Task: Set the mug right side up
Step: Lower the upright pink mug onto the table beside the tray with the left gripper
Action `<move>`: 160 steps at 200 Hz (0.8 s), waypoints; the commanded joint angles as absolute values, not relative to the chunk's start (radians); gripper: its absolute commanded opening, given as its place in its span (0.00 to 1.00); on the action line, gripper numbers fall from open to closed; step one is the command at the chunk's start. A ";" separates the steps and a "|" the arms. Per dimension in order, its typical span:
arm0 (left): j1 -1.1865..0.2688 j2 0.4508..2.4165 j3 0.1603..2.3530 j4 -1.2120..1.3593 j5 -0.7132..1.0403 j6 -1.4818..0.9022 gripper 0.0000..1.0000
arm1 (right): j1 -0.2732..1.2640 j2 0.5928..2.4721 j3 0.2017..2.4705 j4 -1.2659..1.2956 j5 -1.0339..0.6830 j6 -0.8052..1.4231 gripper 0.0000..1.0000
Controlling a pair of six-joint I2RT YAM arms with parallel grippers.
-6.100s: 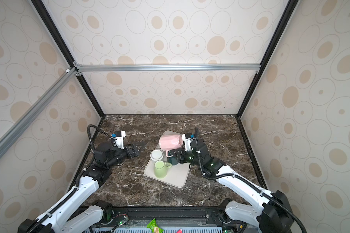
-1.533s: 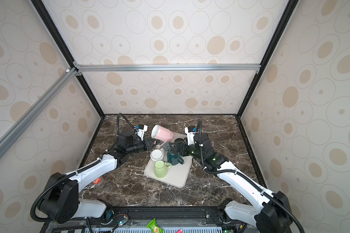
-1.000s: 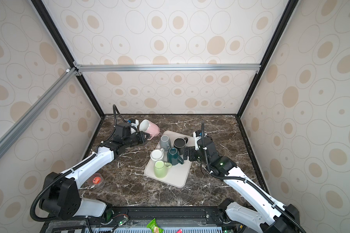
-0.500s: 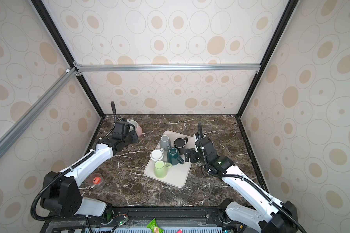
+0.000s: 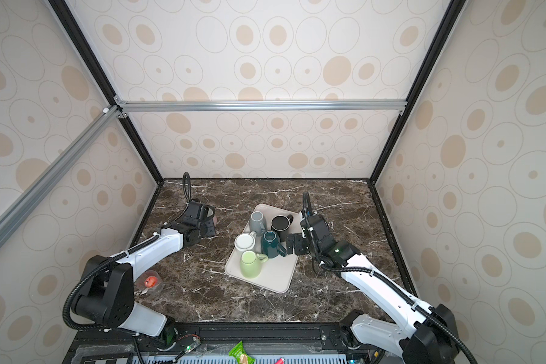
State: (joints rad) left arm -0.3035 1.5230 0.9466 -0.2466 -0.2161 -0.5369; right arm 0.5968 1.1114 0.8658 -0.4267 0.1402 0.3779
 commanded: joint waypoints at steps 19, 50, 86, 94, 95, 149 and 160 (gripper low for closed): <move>-0.296 1.540 0.962 -0.139 -0.267 -0.529 0.00 | 0.593 1.133 0.860 -0.426 0.134 0.410 1.00; -0.295 1.578 0.972 -0.135 -0.276 -0.528 0.00 | 0.591 1.149 0.866 -0.438 0.127 0.419 1.00; -0.296 1.612 0.987 -0.158 -0.267 -0.545 0.60 | 0.591 1.148 0.871 -0.457 0.140 0.432 1.00; -0.296 1.615 0.988 -0.165 -0.268 -0.543 0.68 | 0.590 1.147 0.872 -0.466 0.151 0.438 1.00; -0.296 1.615 0.988 -0.167 -0.268 -0.542 0.69 | 0.590 1.146 0.873 -0.468 0.150 0.438 1.00; -0.297 1.512 0.904 -0.149 -0.260 -0.555 0.98 | 0.589 1.153 0.881 -0.506 0.103 0.390 1.00; -0.297 1.480 0.885 -0.151 -0.255 -0.569 0.98 | 0.589 1.159 0.884 -0.518 0.102 0.371 1.00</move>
State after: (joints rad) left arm -0.3023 1.5623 0.9176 -0.1574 -0.2447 -0.5381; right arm 0.5941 1.1465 0.8658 -0.4644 0.1146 0.4129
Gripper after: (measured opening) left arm 0.980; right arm 0.997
